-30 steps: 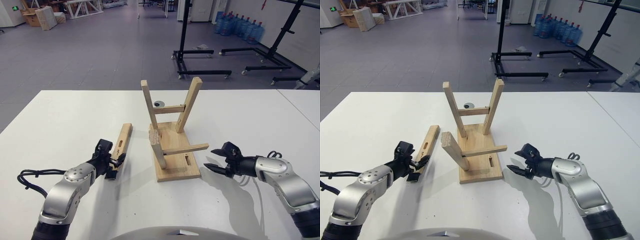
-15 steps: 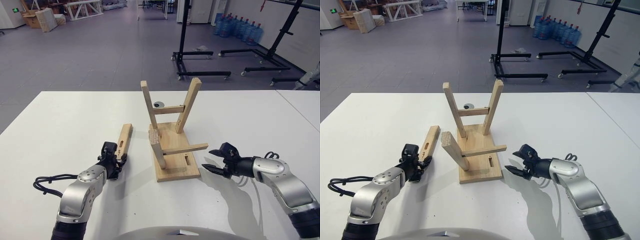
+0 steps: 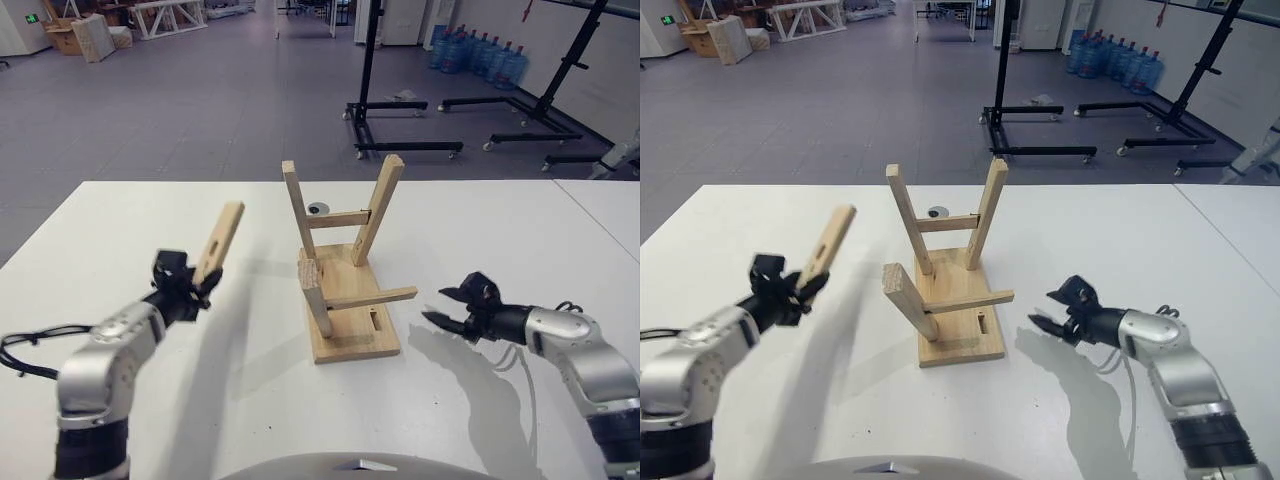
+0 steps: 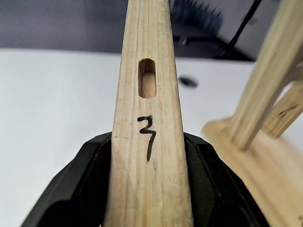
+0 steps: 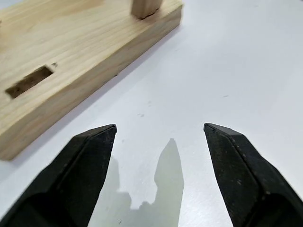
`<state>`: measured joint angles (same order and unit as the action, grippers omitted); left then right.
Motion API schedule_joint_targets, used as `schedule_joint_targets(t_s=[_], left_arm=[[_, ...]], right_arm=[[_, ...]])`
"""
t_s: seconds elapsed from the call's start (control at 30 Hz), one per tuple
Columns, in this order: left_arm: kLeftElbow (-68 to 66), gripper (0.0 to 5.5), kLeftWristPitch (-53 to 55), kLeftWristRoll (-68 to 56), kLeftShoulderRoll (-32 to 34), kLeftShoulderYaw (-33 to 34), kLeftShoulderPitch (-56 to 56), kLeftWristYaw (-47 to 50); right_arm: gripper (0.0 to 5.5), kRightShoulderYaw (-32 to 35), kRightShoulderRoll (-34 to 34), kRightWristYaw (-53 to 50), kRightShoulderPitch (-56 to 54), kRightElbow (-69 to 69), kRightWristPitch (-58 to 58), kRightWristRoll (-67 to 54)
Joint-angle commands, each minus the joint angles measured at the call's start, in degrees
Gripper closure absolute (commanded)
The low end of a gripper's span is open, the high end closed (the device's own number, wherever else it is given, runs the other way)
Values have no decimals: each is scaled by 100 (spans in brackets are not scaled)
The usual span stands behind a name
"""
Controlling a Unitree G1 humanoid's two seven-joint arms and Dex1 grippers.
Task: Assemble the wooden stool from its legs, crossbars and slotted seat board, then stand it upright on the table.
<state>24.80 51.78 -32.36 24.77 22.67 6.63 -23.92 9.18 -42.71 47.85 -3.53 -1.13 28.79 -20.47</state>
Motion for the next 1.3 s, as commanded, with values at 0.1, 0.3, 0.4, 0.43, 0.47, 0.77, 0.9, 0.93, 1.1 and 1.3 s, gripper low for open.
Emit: schedule_joint_targets(t_s=[0.1, 0.3, 0.4, 0.43, 0.47, 0.77, 0.9, 0.93, 1.1, 1.3], left_arm=[[242, 344, 291, -2833, 771, 947, 1735, -1036], [-815, 344, 399, -4033, 244, -75, 3023, -1226], [-1023, 344, 309, -3942, 143, -455, 3101, -1392], [-1047, 344, 301, -3936, 133, -526, 3050, -1429], [-1049, 344, 292, -3926, 134, -579, 2981, -1465], [-1008, 344, 194, -3565, 175, -990, 2562, -1642], [-962, 344, 194, -3607, 111, -1059, 2580, -1675], [-923, 344, 202, -3615, 104, -1088, 2553, -1684], [-819, 344, 192, -3624, 63, -1191, 2455, -1673], [-810, 344, 149, -3595, 33, -1234, 2422, -1667]], right_arm=[[210, 1487, 336, -644, -2785, 301, 2362, -2667], [210, 1303, 1867, -2346, -4765, -12, 4161, -5443], [210, 1168, 2255, -3114, -4691, -275, 4236, -6184], [210, 1137, 2343, -3369, -4635, -342, 4179, -6475], [210, 1106, 2403, -3576, -4588, -397, 4119, -6712], [149, 767, 2425, -4556, -4250, -693, 3391, -7724], [77, 564, 2465, -4701, -4229, -627, 3142, -7830], [62, 536, 2484, -4721, -4243, -591, 3074, -7838], [53, 486, 2572, -4781, -4323, -511, 2714, -8002], [74, 340, 2600, -4917, -4278, -568, 2481, -8224]])
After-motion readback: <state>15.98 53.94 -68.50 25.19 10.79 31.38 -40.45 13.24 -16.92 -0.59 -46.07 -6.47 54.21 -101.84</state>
